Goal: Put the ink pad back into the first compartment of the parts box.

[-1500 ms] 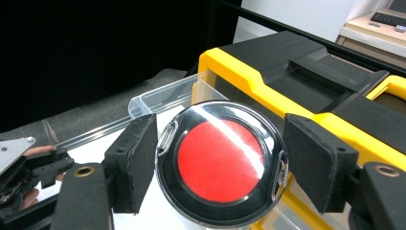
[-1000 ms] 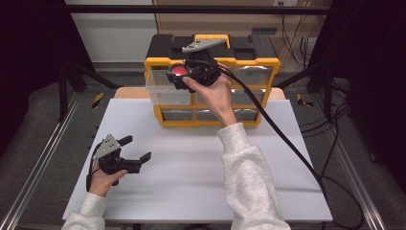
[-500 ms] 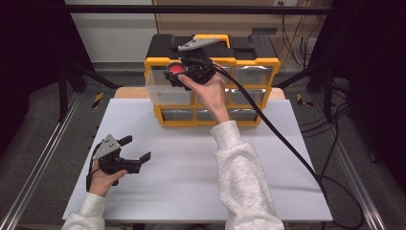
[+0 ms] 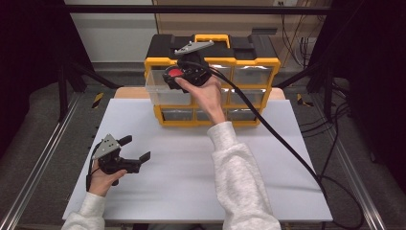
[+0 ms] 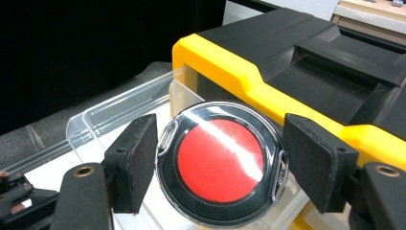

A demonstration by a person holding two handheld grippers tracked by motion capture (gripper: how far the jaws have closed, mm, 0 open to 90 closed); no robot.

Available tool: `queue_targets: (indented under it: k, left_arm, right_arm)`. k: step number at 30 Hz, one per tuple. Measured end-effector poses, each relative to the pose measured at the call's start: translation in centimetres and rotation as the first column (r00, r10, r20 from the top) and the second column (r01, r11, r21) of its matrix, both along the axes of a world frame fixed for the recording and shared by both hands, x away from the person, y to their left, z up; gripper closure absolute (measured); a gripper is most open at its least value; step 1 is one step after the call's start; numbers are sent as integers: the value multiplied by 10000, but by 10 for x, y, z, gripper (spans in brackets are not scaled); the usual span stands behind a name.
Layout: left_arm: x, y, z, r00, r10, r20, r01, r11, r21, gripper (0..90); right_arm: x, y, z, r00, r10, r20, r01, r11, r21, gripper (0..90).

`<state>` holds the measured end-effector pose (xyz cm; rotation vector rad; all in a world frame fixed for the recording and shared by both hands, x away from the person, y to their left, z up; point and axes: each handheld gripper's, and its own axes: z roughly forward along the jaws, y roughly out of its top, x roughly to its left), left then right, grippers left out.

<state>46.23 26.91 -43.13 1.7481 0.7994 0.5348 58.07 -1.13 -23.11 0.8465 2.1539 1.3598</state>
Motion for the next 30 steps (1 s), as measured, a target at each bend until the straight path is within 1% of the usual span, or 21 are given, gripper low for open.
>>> queue_targets:
  k: [2, 7, 11, 15, 18, 20, 21, 22, 23, 26, 30]
  left_arm:
    - [0, 0, 0, 10000, 17, -15, -17, 10000, -2, 12]
    - [0, 0, -1, 10000, 20, -36, -19, 10000, 55, 12]
    - [-1, 1, -1, 10000, 39, -29, -38, 10000, 33, 12]
    - [-1, 1, -1, 10000, 57, -19, -57, 10000, 28, 13]
    - [-1, 1, -1, 10000, 43, -30, -43, 10000, 69, 13]
    - [-1, 1, -1, 10000, 36, -31, -36, 10000, 69, 13]
    - [-1, 1, -1, 10000, 34, -19, -34, 10000, 55, 13]
    - [-1, 1, -1, 10000, 39, -21, -38, 10000, 43, 13]
    - [-1, 1, -1, 10000, 38, -23, -38, 10000, 43, 13]
    - [-1, 1, -1, 10000, 26, -10, -26, 10000, 44, 13]
    - [-1, 0, -1, 10000, 7, -3, -7, 10000, 89, 13]
  right_arm:
    - [0, 0, -1, 10000, 18, 29, -18, 10000, -71, 298]
    - [1, 1, -3, 9999, 11, -154, -14, 9998, -173, 298]
    - [2, 2, -4, 9998, 10, -213, -12, 10000, -90, 297]
    - [3, 2, -4, 9988, -42, -490, 43, 10000, 20, 295]
    - [3, 1, -3, 9988, -40, -483, 38, 10000, -27, 286]
    - [2, 1, -2, 9993, -1, -385, 2, 10000, 22, 269]
    - [1, -1, 0, 9994, 49, -331, -41, 9997, 236, 260]
    - [1, -1, 0, 9994, 49, -331, -41, 9997, 236, 260]
    - [0, -2, 3, 9996, 91, -266, -80, 9991, 414, 254]
    - [-3, -3, 5, 9998, 106, -185, -96, 9987, 496, 236]
    - [-10, -5, 8, 9995, 262, 194, -273, 9981, 547, 178]
